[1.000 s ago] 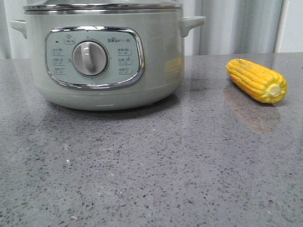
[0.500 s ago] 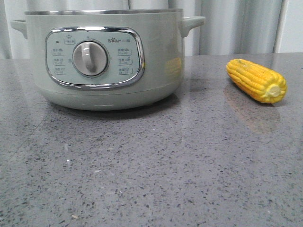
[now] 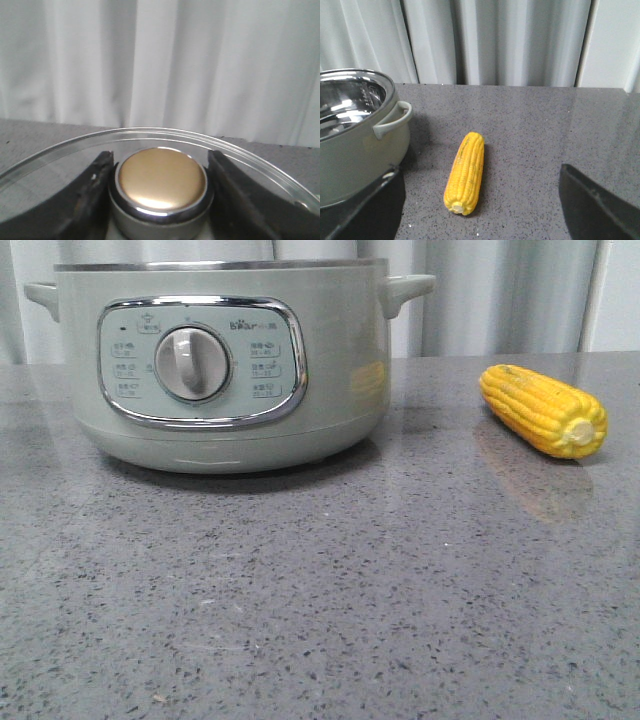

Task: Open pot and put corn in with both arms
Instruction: 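Lift the glass lid off the pot with the left gripper and set it aside, then lower the open right gripper over the yellow corn cob and grasp it, then carry the corn cob with the right gripper over the open pot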

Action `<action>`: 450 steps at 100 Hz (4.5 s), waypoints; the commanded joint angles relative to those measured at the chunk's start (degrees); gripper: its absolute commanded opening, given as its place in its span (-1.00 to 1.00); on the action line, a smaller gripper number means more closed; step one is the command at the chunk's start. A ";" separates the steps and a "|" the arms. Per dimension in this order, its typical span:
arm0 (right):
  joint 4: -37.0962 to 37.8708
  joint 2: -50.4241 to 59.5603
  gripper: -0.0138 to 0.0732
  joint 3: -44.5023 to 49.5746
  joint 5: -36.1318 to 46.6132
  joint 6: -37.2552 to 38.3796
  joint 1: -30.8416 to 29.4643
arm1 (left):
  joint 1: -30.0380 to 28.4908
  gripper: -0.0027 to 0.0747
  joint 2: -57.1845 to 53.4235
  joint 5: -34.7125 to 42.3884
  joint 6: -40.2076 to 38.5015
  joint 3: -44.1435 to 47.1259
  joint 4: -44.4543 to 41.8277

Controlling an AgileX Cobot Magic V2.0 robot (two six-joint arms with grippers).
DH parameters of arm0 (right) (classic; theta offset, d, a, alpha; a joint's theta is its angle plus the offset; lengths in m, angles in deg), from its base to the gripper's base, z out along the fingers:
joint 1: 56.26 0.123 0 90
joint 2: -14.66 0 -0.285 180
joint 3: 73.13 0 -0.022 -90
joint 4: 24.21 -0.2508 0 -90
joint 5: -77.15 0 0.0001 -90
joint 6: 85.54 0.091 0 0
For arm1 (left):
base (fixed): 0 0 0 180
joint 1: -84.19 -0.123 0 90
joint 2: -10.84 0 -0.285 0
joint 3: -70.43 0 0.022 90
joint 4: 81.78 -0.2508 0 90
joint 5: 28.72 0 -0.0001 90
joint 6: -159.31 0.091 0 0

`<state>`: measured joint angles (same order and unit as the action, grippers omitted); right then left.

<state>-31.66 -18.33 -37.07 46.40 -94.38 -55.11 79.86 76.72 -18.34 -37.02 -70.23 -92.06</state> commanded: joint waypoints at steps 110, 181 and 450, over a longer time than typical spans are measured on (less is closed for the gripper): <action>-0.16 -0.91 0.54 -1.08 4.71 -0.39 -0.13 | -1.98 0.07 18.38 36.41 -0.03 15.58 3.42; -9.86 -31.60 0.53 -8.87 -0.92 -3.92 4.13 | -1.28 -0.43 -15.18 37.40 -5.41 15.58 -16.96; 7.45 -17.50 -0.62 -16.88 3.50 -3.89 29.02 | 7.81 -0.98 -55.79 -2.43 -55.42 15.58 -61.80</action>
<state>-25.77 -44.63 -60.34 40.00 -97.74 -26.05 87.18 21.39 -14.58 -90.52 -53.12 -152.74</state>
